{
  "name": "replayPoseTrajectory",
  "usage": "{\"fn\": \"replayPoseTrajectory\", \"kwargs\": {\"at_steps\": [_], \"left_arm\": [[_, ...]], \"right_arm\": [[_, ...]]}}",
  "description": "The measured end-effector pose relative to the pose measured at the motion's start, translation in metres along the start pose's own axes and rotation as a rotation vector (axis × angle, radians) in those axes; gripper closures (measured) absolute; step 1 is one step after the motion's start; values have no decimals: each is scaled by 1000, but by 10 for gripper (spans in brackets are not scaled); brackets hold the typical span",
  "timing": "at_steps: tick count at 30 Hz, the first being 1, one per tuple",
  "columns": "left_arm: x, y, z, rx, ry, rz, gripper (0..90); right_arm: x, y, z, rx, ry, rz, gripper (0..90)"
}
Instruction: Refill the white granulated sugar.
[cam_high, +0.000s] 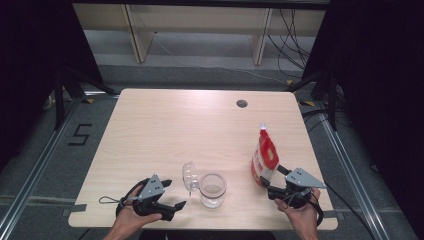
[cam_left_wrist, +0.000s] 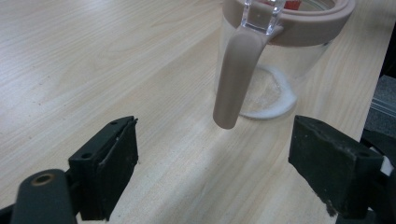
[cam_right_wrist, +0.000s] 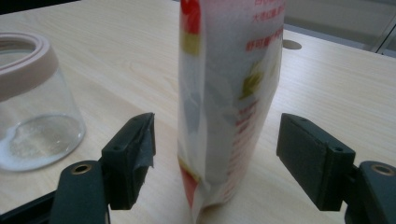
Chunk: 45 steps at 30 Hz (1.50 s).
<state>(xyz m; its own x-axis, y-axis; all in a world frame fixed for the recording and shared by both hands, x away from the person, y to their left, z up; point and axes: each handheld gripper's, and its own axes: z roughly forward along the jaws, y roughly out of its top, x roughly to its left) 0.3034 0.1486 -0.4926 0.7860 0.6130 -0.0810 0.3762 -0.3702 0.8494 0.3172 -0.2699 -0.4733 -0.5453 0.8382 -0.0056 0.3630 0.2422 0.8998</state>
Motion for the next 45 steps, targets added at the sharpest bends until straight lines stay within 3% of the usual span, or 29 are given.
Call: {"fn": "replayPoseTrajectory", "kwargs": {"at_steps": [2,6,7,10,20,21,23,29,35,36,37,39,42,43,45], "left_arm": [[1,0,-1,6,1,7,154],[0,0,0,6,1,11,154],[0,0,0,6,0,9,154],[0,0,0,4,2,6,154],[-1,0,0,-19,-2,9,154],[-1,0,0,-12,-3,19,154],[-1,0,-1,-3,-8,17,154],[0,1,-1,-6,-12,46,154],[0,1,-1,-5,-12,45,154],[0,1,-1,-5,-12,46,154],[-1,0,0,-5,-9,20,154],[-2,0,-1,2,7,25,154],[-1,0,-1,3,4,23,154],[-1,0,0,3,4,24,154],[-1,0,0,-2,-5,22,154]], "right_arm": [[-5,2,5,-9,15,-30,295],[-3,3,12,-8,18,10,300],[-6,4,15,-25,13,-17,302],[-7,6,18,-23,7,-36,310],[-10,7,21,-15,11,-18,355],[-8,7,20,-4,9,4,358],[-12,7,21,-13,24,-28,370],[-19,7,18,-1,65,-34,416],[-30,7,17,-12,106,-79,431],[-30,6,16,-1,107,-62,432],[-31,6,16,0,122,-56,432],[-37,7,18,-21,137,-113,434],[-41,7,18,-20,177,-115,435],[-44,7,18,-29,167,-136,435],[-45,7,18,-21,182,-126,435]]}}
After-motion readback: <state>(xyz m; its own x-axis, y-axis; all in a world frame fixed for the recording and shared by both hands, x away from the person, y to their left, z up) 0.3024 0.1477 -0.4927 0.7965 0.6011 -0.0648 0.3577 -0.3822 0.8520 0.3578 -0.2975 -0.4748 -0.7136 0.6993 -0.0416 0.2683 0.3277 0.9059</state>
